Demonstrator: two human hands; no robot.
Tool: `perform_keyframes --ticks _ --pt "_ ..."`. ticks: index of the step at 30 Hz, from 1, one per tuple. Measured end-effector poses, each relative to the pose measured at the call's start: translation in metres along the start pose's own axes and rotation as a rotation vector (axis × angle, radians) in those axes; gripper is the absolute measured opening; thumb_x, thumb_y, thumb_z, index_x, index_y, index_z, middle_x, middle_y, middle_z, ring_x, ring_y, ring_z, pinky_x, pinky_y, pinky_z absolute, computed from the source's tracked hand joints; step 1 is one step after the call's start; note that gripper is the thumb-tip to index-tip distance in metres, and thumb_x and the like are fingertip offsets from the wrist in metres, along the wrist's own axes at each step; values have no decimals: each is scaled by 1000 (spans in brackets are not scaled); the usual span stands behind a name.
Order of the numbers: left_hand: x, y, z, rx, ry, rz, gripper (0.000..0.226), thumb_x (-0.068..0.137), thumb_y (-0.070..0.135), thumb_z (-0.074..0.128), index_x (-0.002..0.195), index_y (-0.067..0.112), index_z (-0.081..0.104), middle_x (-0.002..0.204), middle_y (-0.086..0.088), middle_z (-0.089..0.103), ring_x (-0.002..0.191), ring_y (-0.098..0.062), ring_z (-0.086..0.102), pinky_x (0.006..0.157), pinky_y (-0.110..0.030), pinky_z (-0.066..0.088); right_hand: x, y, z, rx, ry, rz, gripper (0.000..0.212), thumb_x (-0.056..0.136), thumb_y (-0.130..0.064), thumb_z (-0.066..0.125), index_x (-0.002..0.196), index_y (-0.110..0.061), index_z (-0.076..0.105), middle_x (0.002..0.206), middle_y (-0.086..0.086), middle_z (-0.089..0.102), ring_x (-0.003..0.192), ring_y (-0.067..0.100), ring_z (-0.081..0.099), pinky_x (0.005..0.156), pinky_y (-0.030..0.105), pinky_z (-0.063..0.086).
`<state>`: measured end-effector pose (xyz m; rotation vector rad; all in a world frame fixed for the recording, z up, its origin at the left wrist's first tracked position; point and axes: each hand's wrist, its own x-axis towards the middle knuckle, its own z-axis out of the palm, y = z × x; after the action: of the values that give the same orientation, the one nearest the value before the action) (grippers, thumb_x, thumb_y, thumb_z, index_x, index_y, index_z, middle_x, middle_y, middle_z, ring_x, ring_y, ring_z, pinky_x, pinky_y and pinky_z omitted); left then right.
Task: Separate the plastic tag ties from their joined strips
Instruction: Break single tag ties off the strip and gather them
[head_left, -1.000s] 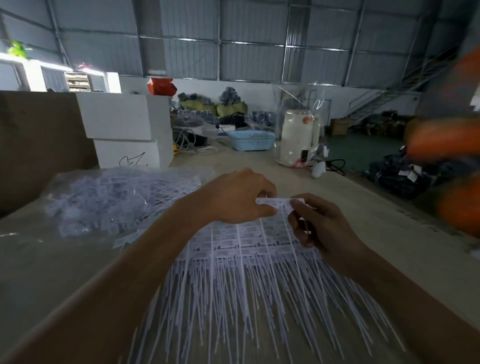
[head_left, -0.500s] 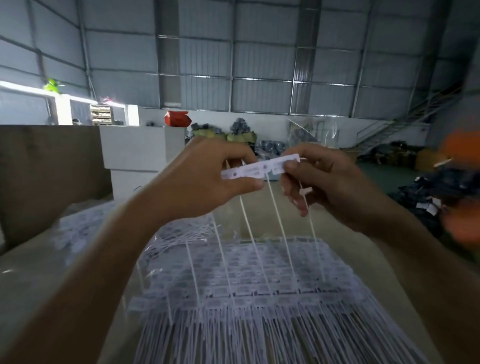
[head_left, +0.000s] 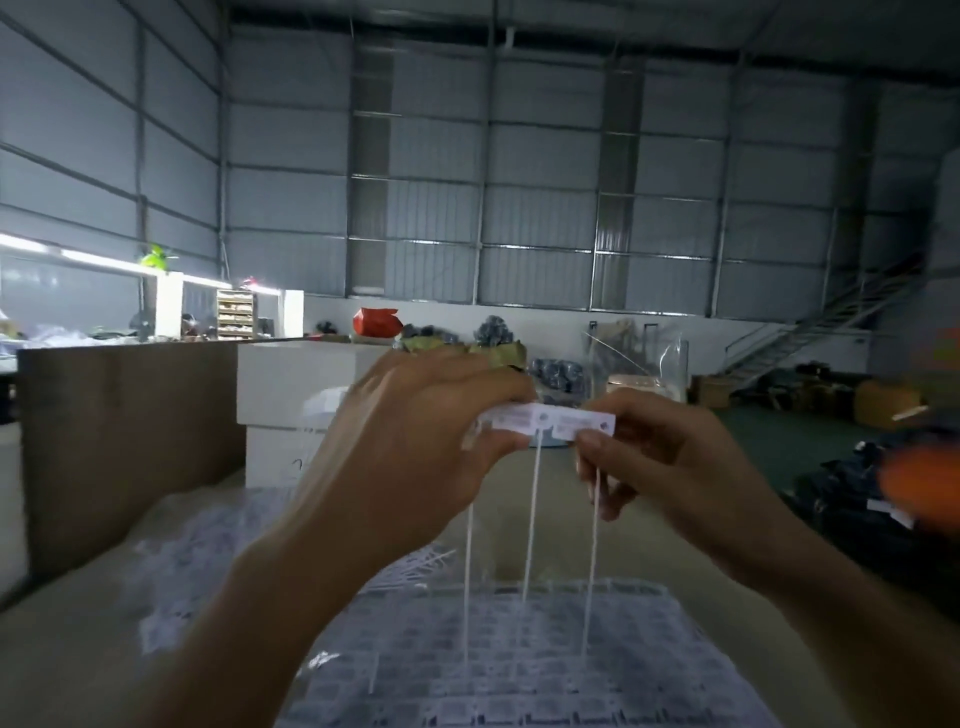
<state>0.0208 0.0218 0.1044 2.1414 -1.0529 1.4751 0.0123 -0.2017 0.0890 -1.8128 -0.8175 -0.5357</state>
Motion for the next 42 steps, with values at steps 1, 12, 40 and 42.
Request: perform_keyframes --ticks 1,12,40,42 --pt "-1 -1 -1 13 -9 6 31 79 42 70 106 28 73 99 14 73 85 -8 64 81 -29 46 0 -1 3 -23 8 -14 10 88 -21 62 87 -21 72 75 9 68 62 21 65 58 29 56" --pt "-2 -3 0 163 95 112 24 90 36 63 103 20 74 99 4 73 87 -17 67 81 -38 47 -2 -9 1 115 120 -44 17 83 -16 68 99 -20 75 80 12 72 68 21 68 62 30 57" --pt "-9 0 39 -174 81 71 30 98 17 41 104 8 69 97 -7 71 88 -24 64 76 -44 53 -2 1 2 -530 241 -470 12 97 -15 60 104 -15 70 79 -14 63 64 6 61 63 13 48" --pt "-10 -1 44 -261 109 52 26 97 10 46 102 5 71 97 -9 72 88 -23 65 75 -43 52 -1 6 0 -698 252 -546 12 94 -7 62 101 -9 71 79 -12 59 66 2 58 66 10 44"
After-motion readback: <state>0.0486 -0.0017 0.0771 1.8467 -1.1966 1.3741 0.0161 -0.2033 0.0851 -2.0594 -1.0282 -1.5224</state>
